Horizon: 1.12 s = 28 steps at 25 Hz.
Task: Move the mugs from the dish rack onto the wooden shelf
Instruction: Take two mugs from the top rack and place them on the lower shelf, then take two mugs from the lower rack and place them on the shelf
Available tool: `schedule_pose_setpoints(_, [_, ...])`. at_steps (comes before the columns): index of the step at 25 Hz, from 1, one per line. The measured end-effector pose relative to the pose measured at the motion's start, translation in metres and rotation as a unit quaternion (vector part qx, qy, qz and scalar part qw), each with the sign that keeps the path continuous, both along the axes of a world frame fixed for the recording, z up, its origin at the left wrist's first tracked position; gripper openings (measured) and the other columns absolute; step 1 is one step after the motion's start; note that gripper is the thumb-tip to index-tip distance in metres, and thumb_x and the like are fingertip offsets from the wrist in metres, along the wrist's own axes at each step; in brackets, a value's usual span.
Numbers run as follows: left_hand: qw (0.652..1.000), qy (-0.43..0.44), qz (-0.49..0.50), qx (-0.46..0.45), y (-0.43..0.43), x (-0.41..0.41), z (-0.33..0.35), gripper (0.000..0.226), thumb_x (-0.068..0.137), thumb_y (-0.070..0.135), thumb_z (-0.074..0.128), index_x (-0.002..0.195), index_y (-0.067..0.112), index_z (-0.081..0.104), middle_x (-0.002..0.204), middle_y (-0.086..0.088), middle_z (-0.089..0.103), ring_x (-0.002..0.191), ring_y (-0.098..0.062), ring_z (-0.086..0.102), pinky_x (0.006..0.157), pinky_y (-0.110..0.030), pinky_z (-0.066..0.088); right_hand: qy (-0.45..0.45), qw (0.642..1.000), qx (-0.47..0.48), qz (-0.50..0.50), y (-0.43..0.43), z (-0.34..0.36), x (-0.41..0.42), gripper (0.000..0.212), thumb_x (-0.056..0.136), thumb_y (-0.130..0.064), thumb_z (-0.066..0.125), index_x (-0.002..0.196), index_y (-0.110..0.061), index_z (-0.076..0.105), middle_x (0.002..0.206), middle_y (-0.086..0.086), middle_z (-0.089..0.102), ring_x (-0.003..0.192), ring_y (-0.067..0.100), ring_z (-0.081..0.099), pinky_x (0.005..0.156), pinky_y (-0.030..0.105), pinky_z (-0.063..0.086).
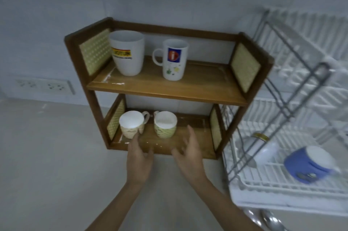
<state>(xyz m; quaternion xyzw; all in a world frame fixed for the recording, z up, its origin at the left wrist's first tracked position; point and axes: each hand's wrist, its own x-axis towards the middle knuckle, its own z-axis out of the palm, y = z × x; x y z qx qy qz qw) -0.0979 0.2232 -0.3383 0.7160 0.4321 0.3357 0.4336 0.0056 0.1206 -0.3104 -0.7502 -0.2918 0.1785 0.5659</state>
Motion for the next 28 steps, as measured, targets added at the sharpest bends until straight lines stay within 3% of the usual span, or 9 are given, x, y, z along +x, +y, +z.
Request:
schedule_pose_setpoints(4, [0.981,-0.042,-0.162,0.096,-0.099,0.006,0.034,0.041,0.090,0.008,0.057,0.117,0.039,0.050,0.120,0.011,0.055,0.114,-0.006,0.052,0.097,-0.028,0.046,-0.101,0.992,0.064,-0.039,-0.133,0.019,-0.004,0.044,0.081,-0.008,0.060,0.115,-0.036,0.054,0.119,-0.018,0.059,0.110,0.003,0.059,0.088,0.022,0.052])
schedule_pose_setpoints(7, [0.911,-0.093,-0.321,0.240,-0.160,0.029,0.055,0.027,0.092,0.013,0.051,0.111,0.031,0.059,0.112,0.010,0.061,0.110,-0.002,0.054,0.095,-0.016,0.043,-0.179,0.972,0.049,-0.145,-0.208,0.035,0.042,0.041,0.079,0.007,0.064,0.099,-0.029,0.061,0.100,-0.012,0.066,0.091,0.006,0.064,0.071,0.029,0.053])
schedule_pose_setpoints(9, [0.873,-0.100,-0.384,0.282,-0.191,0.060,0.063,0.027,0.090,0.008,0.053,0.113,0.020,0.061,0.112,0.003,0.064,0.110,-0.005,0.055,0.097,-0.014,0.040,-0.206,0.949,0.015,-0.240,-0.239,0.044,0.089,0.039,0.078,0.008,0.068,0.106,-0.017,0.060,0.104,-0.001,0.064,0.096,0.016,0.060,0.080,0.036,0.050])
schedule_pose_setpoints(12, [0.891,0.018,-0.390,0.231,-0.220,0.122,0.073,0.045,0.087,0.013,0.058,0.131,0.016,0.050,0.132,-0.002,0.053,0.121,-0.012,0.047,0.103,-0.024,0.039,-0.196,0.920,-0.089,-0.327,-0.266,0.049,0.156,0.059,0.074,-0.007,0.077,0.126,-0.001,0.049,0.124,0.021,0.052,0.115,0.038,0.048,0.096,0.052,0.043])
schedule_pose_setpoints(15, [0.903,0.194,-0.326,0.201,-0.219,0.181,0.073,0.072,0.084,0.024,0.064,0.145,0.013,0.027,0.144,-0.009,0.039,0.129,-0.025,0.040,0.104,-0.035,0.038,-0.195,0.899,-0.320,-0.226,-0.267,0.052,0.195,0.078,0.076,-0.032,0.076,0.141,-0.014,0.036,0.149,0.018,0.029,0.135,0.038,0.029,0.104,0.051,0.037])
schedule_pose_setpoints(17, [0.883,0.304,-0.298,0.197,-0.210,0.211,0.070,0.089,0.079,0.034,0.070,0.148,0.013,0.018,0.139,-0.014,0.042,0.125,-0.031,0.043,0.100,-0.040,0.041,-0.286,0.813,-0.497,-0.101,-0.259,0.056,0.210,0.078,0.078,-0.041,0.070,0.143,-0.025,0.029,0.156,0.010,0.016,0.142,0.034,0.016,0.108,0.050,0.032])
schedule_pose_setpoints(20, [0.869,0.381,-0.286,0.135,-0.198,0.235,0.061,0.113,0.070,0.046,0.076,0.150,0.019,0.002,0.137,-0.018,0.041,0.121,-0.038,0.046,0.093,-0.044,0.045,-0.434,0.618,-0.652,0.057,-0.237,0.054,0.214,0.065,0.084,-0.037,0.062,0.141,-0.024,0.032,0.154,0.009,0.019,0.139,0.037,0.017,0.105,0.054,0.026])
schedule_pose_setpoints(24, [0.909,0.332,-0.223,0.117,-0.203,0.241,0.048,0.111,0.062,0.042,0.080,0.147,0.018,0.012,0.130,-0.018,0.048,0.116,-0.037,0.049,0.087,-0.041,0.047,-0.517,0.366,-0.764,0.120,-0.217,0.038,0.207,0.053,0.085,-0.027,0.058,0.134,-0.018,0.042,0.136,0.015,0.041,0.123,0.045,0.037,0.099,0.058,0.034])
schedule_pose_setpoints(28, [0.965,0.191,-0.167,0.062,-0.214,0.227,0.048,0.104,0.057,0.040,0.081,0.142,0.020,0.024,0.122,-0.013,0.054,0.108,-0.033,0.055,0.081,-0.039,0.050,-0.551,0.236,-0.782,0.168,-0.220,0.041,0.220,0.044,0.088,-0.024,0.054,0.130,-0.014,0.048,0.133,0.019,0.047,0.118,0.046,0.044,0.098,0.066,0.035])
